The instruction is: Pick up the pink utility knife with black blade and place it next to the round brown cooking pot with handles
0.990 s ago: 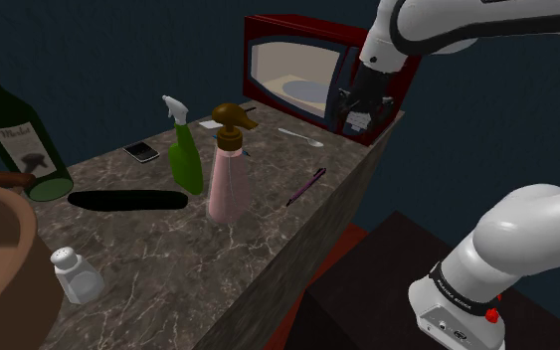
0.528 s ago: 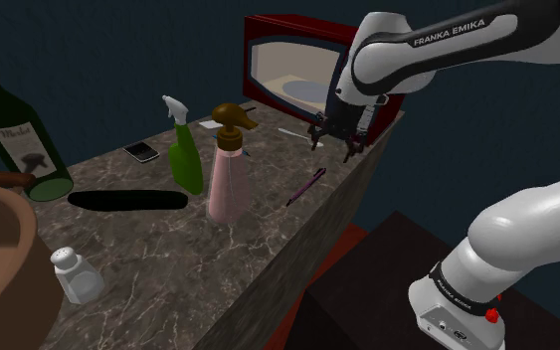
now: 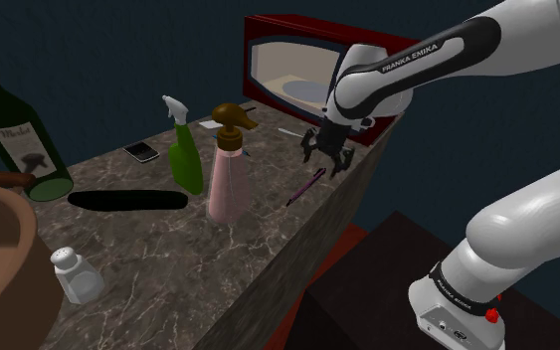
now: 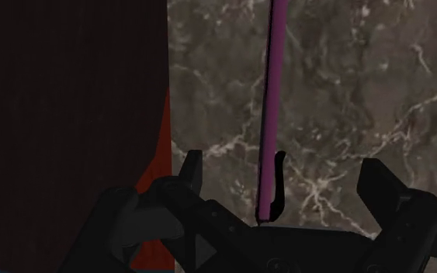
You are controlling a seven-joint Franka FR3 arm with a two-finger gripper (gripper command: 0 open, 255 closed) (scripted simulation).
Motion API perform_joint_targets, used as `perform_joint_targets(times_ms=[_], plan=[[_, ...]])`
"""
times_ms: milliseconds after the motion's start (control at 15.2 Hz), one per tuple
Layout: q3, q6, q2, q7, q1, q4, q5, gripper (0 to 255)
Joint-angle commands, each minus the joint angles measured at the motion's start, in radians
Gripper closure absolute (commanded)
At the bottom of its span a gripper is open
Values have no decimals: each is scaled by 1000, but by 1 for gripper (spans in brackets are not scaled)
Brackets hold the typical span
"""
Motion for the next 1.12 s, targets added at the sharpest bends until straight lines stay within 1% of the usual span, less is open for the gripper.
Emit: perform_joint_targets(times_ms=[0, 132, 594, 660, 1056], plan=[[5, 32, 20, 1, 1, -11, 2, 0], [10, 58, 38, 2, 1, -19, 2, 0], [10, 58, 38, 2, 1, -18, 2, 0], [10, 58, 38, 2, 1, -18, 2, 255], [10, 58, 38, 2, 1, -19, 2, 255]])
